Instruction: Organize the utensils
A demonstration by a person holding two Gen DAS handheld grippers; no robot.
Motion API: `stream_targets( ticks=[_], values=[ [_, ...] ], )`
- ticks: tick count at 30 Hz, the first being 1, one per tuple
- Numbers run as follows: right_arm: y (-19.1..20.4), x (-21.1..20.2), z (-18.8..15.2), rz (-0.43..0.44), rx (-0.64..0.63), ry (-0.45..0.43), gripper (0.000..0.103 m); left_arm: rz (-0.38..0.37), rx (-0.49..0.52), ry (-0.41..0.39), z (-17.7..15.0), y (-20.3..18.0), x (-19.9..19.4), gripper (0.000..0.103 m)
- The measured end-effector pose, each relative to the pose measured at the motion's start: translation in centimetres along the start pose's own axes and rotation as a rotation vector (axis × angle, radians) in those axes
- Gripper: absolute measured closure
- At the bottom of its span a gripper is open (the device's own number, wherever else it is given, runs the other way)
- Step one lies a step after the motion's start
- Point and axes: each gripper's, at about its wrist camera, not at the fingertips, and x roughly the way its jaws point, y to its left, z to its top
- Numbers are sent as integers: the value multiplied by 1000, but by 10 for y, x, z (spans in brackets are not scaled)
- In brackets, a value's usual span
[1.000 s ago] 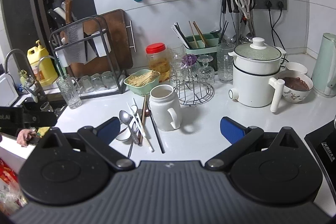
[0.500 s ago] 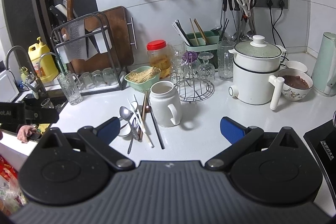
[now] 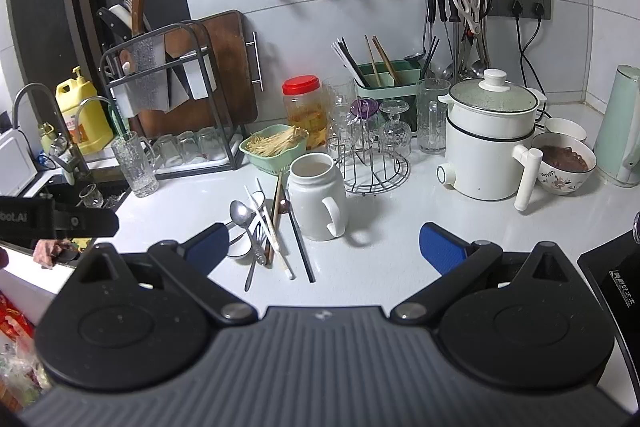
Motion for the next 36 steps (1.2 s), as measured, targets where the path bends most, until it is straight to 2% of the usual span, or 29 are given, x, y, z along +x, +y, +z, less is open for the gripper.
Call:
stream_targets(
  ticks=[36],
  values=[
    [-1, 4, -7, -8, 8, 23, 0, -2, -2, 12, -7, -1, 5, 2]
  ],
)
